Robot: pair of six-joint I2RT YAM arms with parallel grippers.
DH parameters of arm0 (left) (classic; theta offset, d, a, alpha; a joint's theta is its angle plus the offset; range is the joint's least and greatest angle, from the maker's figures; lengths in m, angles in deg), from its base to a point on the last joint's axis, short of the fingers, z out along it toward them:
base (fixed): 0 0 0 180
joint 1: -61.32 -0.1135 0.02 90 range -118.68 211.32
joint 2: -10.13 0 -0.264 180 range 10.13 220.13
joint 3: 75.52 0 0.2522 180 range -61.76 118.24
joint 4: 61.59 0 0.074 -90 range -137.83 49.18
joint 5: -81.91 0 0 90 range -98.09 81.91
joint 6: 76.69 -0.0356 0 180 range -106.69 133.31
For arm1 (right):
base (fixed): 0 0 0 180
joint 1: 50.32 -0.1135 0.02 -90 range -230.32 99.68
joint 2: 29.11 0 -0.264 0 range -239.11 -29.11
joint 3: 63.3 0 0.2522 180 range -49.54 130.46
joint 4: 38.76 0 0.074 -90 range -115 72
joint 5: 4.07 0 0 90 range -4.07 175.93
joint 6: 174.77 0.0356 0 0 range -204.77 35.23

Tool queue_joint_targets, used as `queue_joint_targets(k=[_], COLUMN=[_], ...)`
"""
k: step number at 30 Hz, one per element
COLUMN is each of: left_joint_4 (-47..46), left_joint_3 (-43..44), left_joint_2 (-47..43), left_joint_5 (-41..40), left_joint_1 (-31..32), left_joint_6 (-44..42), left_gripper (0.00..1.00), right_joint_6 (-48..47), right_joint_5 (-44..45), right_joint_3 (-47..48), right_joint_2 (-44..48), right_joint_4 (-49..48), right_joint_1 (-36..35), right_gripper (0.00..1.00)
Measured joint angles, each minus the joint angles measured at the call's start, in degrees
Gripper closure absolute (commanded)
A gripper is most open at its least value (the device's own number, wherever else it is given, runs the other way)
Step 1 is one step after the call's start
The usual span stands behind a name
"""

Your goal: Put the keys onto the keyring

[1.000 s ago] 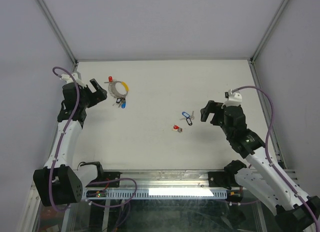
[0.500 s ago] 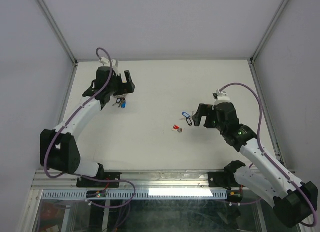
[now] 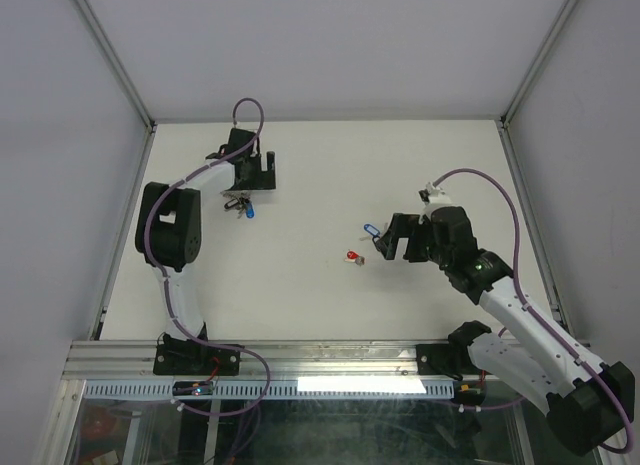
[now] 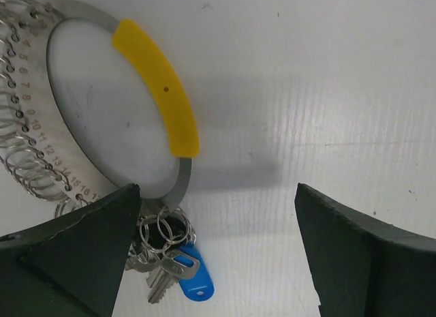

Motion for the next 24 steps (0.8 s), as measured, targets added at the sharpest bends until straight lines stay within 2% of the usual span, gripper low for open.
queue_joint_targets(k=[8,24], left_joint_4=[0.52,1.40], left_joint_3=[4.72,5.20], left_joint_2=[2.40,5.25], left_joint_5=[-0.94,0.17], left_joint_1=[0.00,0.02], left_joint_6=[-2.78,-4.85], left_gripper=[0.09,0.31], right_joint_6=[0.68,1.05], right_joint_5=[-2.01,-3.98], right_joint_3=[-0.13,-0.13], right_joint_2=[0.02,-0.04], right_joint_4=[0.26,0.74], right_joint_1=[0.00,0.00], right_gripper=[0.01,0.02])
